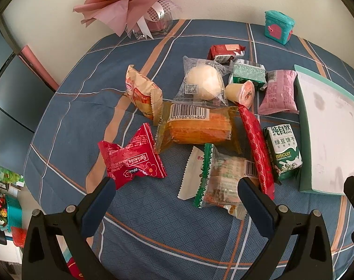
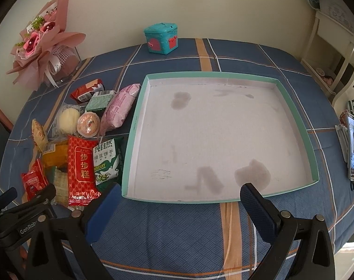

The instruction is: Organize snacks

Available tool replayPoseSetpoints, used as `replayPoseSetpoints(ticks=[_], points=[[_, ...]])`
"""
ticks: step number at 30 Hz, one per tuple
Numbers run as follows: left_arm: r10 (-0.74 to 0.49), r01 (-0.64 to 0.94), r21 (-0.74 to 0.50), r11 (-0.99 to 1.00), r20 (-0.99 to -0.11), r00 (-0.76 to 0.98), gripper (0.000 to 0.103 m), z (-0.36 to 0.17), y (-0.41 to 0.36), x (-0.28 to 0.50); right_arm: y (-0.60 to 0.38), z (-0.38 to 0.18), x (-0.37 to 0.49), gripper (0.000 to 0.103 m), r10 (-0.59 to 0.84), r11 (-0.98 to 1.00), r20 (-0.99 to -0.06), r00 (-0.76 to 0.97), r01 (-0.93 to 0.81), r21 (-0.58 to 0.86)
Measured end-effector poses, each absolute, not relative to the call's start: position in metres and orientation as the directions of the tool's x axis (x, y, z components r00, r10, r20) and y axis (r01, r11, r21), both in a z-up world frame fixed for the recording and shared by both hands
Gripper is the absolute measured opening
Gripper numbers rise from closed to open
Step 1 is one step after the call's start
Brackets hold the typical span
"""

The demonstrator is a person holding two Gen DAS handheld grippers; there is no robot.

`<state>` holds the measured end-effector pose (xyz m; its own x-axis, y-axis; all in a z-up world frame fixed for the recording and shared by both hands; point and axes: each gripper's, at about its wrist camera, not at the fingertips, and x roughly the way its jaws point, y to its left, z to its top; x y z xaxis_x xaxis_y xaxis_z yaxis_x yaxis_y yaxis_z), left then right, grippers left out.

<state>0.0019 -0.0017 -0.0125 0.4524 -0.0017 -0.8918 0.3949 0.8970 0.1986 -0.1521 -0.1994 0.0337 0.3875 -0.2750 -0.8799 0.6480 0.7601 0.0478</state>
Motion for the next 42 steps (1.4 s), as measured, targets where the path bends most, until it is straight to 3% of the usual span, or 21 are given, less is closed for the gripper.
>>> replayPoseSetpoints(ticks=[42], points=[[0.001,0.393,0.2,0.898,-0.892,0.452,0.103,-0.0122,-0.0037,0.0031,-0.1975,0.0333,-0.1502,0.103,-0.272,0.767,-0.884,0.381,0.641,0.041]])
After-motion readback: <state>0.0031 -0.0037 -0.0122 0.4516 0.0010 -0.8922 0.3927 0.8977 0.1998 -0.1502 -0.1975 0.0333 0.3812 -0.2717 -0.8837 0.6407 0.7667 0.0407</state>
